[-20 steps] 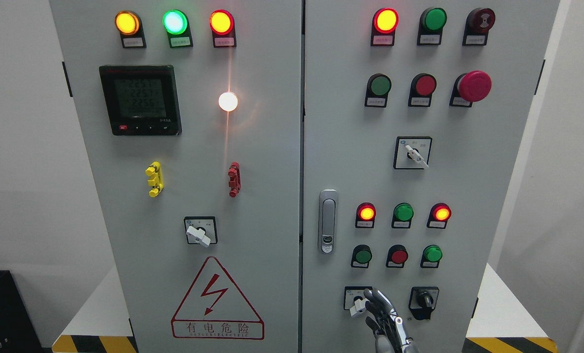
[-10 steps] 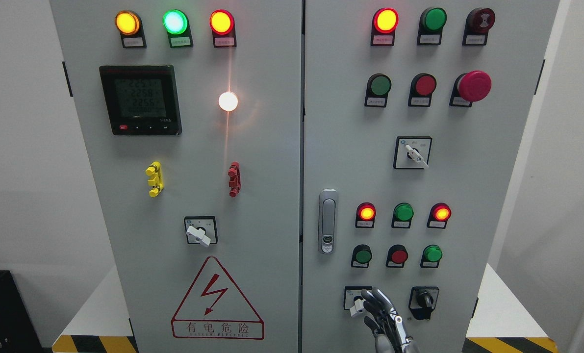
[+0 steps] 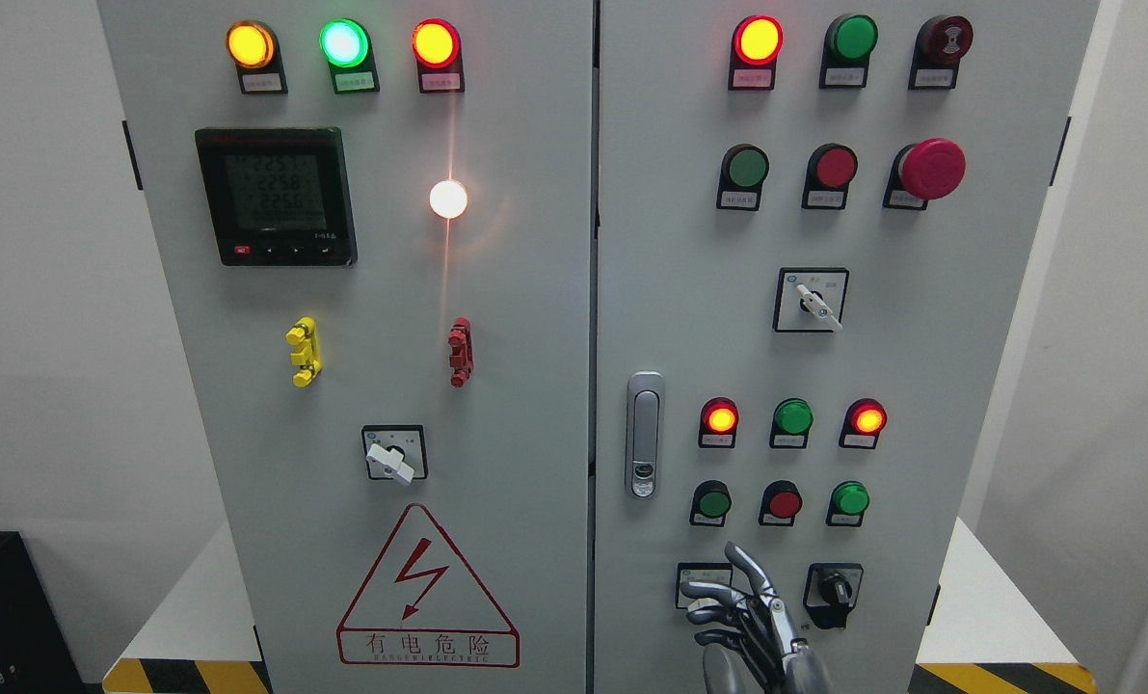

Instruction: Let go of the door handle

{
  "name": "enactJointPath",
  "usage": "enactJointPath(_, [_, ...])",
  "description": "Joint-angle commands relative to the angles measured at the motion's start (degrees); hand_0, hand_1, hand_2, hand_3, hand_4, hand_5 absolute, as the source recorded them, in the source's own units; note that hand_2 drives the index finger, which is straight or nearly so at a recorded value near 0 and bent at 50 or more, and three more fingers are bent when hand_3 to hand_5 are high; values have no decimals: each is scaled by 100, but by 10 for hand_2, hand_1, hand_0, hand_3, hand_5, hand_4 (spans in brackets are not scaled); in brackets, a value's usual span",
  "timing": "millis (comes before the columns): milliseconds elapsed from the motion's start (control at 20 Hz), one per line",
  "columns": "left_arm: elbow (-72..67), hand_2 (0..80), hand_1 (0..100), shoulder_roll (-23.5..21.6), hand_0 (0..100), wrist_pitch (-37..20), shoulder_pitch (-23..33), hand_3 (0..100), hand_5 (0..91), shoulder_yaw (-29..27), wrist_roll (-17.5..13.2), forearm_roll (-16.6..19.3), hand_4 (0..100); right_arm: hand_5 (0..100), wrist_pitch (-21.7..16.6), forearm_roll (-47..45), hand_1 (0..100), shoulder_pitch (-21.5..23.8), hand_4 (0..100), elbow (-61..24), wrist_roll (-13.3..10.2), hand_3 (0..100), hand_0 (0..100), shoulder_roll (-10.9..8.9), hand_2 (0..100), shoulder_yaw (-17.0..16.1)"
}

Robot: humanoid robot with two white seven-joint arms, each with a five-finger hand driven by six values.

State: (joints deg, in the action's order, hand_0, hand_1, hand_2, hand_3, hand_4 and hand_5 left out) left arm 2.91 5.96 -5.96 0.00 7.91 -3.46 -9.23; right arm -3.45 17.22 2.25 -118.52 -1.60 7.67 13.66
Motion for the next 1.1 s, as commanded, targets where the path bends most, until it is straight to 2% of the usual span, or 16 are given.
enactJointPath(0, [-1, 0, 556, 1, 120, -2, 53, 0, 0, 0, 3, 0, 0, 833, 29, 1842, 276, -189, 787, 4, -208, 664, 490, 15, 0, 84])
enactJointPath(100, [-1, 0, 556, 1, 120, -2, 53, 0, 0, 0, 3, 0, 0, 883, 46, 2747, 279, -242, 821, 13, -506, 763, 508, 15, 0, 215])
enactJointPath(200, [-1, 0, 556, 1, 120, -2, 44, 0, 0, 0, 3, 0, 0, 891, 99, 3600, 282, -365, 835, 48, -718, 791, 519, 15, 0, 242])
enactJointPath(351, [-1, 0, 556, 1, 120, -2, 53, 0, 0, 0, 3, 0, 0, 907, 432, 4578, 297, -549, 852, 66, -736, 810, 522, 24, 0, 260])
enactJointPath(651, [-1, 0, 556, 1, 120, -2, 53, 0, 0, 0, 3, 0, 0, 960, 556, 5405, 303, -1068, 875, 320, -719, 831, 538, 32, 0, 339])
enactJointPath(1052, [-1, 0, 556, 1, 120, -2, 53, 0, 0, 0, 3, 0, 0, 1000, 829, 6012, 316, -1139, 910, 716, -684, 861, 557, 32, 0, 646])
